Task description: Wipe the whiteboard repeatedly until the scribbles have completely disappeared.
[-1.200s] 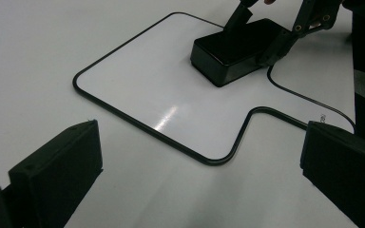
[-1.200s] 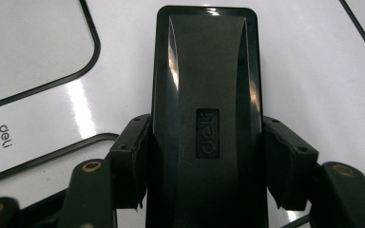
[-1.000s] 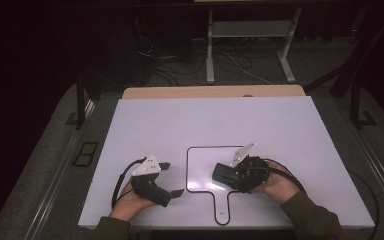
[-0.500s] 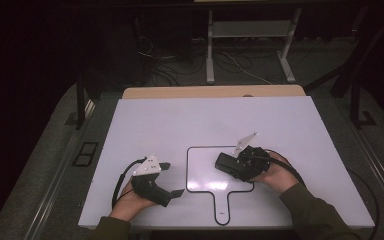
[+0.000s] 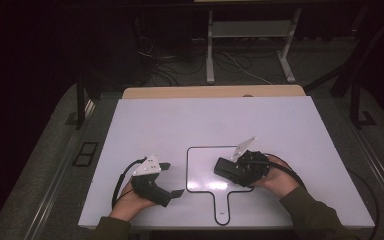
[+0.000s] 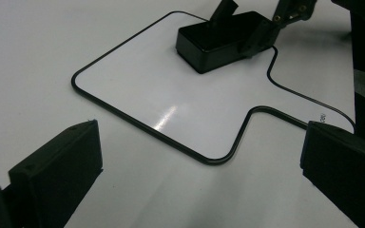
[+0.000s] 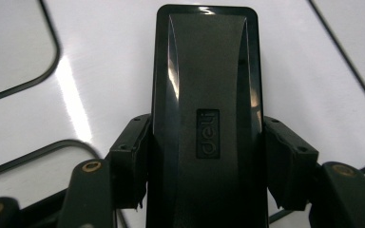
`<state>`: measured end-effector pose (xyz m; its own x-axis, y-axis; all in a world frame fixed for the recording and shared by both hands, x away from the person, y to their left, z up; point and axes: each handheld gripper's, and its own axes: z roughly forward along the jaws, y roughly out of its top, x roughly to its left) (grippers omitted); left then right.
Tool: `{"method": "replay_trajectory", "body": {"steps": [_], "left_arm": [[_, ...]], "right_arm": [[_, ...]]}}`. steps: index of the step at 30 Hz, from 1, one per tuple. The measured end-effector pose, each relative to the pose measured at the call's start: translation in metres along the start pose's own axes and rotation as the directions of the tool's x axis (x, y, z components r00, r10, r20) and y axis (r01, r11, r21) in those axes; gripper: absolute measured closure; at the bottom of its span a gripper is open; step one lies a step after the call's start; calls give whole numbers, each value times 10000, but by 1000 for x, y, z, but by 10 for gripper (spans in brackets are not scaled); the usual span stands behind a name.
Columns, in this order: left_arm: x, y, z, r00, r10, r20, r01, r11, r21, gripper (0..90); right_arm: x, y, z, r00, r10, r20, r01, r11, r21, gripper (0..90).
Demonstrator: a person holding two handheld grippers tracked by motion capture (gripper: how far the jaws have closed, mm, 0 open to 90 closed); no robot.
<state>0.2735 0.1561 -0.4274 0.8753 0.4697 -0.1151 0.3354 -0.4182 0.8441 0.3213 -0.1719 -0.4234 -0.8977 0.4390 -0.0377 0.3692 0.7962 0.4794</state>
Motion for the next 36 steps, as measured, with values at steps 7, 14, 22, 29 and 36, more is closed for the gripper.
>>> {"method": "replay_trajectory", "body": {"steps": [7,14,22,29,36], "left_arm": [[0,0,0,10000,6,11,-6,10000,1,0],[0,0,0,10000,18,6,-18,10000,1,0],[0,0,0,10000,10,7,-10,10000,13,0],[0,0,0,10000,2,2,-2,10000,24,0],[0,0,0,10000,7,21,-8,10000,19,0]], "right_arm": [[14,-1,-2,9992,-311,-243,313,9995,57,389],[4,0,0,9997,-110,-196,111,9999,24,389],[-23,7,5,9989,471,11,-471,9989,-55,389],[-43,12,10,9955,918,233,-915,9957,-138,389],[-57,15,13,9912,1270,362,-1261,9917,-252,389]]}}
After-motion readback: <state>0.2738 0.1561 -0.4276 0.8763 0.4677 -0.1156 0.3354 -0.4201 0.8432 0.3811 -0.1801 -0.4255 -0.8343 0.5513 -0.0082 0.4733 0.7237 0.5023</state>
